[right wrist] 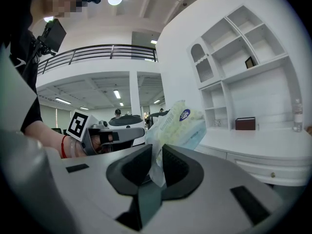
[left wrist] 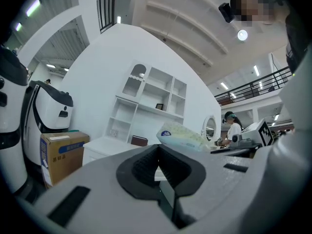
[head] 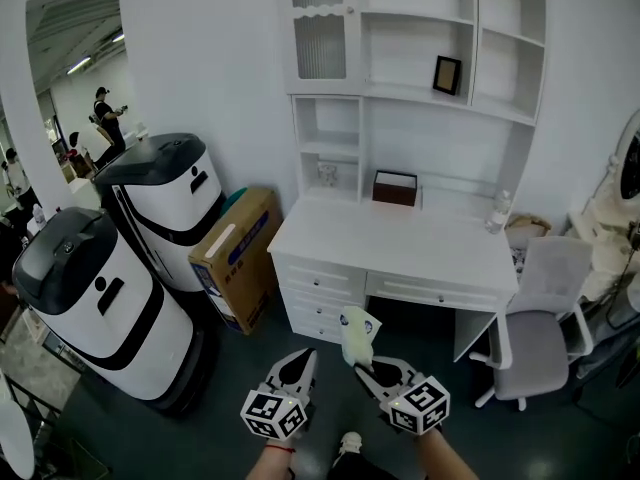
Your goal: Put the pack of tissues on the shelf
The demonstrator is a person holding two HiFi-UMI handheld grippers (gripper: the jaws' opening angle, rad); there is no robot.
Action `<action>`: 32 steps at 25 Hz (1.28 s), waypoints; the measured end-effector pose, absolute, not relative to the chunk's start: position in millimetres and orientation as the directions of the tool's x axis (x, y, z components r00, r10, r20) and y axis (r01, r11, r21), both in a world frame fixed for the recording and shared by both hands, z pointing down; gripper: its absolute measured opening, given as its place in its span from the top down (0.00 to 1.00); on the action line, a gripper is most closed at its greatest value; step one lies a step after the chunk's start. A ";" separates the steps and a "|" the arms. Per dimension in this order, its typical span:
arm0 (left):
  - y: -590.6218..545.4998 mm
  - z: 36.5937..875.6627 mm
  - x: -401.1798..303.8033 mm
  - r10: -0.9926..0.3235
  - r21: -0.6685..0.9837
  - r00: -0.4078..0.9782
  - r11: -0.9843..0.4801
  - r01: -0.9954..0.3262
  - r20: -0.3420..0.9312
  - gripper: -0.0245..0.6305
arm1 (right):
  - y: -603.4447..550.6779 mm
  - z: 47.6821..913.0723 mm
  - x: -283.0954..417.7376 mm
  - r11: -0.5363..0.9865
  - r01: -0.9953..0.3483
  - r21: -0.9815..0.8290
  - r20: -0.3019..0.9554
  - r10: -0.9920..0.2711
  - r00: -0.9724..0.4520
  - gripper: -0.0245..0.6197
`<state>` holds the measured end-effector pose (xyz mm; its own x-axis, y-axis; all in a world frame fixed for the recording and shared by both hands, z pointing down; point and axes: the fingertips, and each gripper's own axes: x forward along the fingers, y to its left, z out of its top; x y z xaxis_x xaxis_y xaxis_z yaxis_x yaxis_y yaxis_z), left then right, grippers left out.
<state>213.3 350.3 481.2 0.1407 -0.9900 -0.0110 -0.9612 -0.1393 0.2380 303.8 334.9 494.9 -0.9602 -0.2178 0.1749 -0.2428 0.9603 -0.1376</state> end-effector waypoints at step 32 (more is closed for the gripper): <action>97.9 481.1 68.0 -0.988 0.230 0.152 -0.150 -0.962 -0.007 0.95 | 102.3 499.1 147.2 0.968 -0.203 -0.149 0.177 -0.176 -0.968 0.88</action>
